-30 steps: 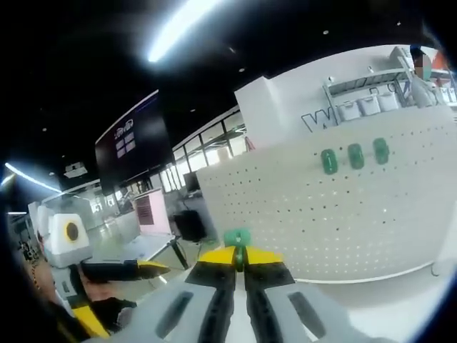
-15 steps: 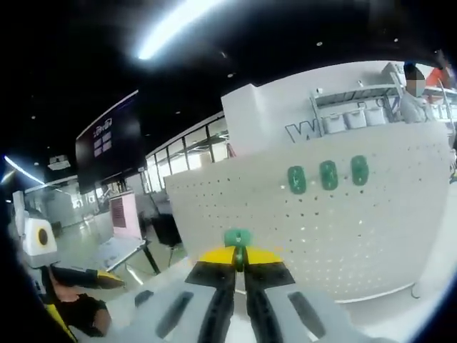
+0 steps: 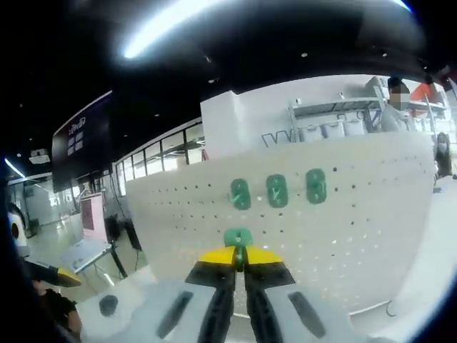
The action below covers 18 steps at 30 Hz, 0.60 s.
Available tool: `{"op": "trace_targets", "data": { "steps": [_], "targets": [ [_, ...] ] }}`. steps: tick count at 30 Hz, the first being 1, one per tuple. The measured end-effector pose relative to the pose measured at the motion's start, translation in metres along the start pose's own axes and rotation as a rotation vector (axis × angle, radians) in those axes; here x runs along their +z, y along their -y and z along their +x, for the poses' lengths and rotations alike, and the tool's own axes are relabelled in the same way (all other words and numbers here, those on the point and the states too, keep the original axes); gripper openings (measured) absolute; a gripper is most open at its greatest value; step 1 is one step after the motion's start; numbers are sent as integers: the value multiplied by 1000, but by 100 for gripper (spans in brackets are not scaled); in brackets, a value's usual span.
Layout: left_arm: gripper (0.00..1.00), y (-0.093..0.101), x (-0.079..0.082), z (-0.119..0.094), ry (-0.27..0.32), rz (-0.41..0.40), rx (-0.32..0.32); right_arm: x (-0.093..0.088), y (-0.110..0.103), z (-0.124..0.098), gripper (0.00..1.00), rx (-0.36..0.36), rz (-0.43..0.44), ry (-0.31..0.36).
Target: Insert the hook assembly into the mounting plate slot until the hook locks in place.
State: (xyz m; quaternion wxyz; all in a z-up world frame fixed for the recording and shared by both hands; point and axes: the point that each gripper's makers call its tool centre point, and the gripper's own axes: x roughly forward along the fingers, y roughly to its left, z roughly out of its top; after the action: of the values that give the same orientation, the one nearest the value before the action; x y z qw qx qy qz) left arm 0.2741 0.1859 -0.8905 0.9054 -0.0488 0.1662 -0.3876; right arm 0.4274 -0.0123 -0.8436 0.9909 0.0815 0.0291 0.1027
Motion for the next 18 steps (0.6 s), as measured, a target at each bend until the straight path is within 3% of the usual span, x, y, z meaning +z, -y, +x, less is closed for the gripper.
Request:
{"op": "trace_targets", "data": {
  "steps": [11, 18],
  "targets": [
    [100, -1, 5, 8, -18, 16, -1, 19, 47, 11, 0, -71, -27, 36],
    [100, -6, 13, 7, 14, 31, 30, 16, 65, 14, 0, -102, -19, 40]
  ]
}}
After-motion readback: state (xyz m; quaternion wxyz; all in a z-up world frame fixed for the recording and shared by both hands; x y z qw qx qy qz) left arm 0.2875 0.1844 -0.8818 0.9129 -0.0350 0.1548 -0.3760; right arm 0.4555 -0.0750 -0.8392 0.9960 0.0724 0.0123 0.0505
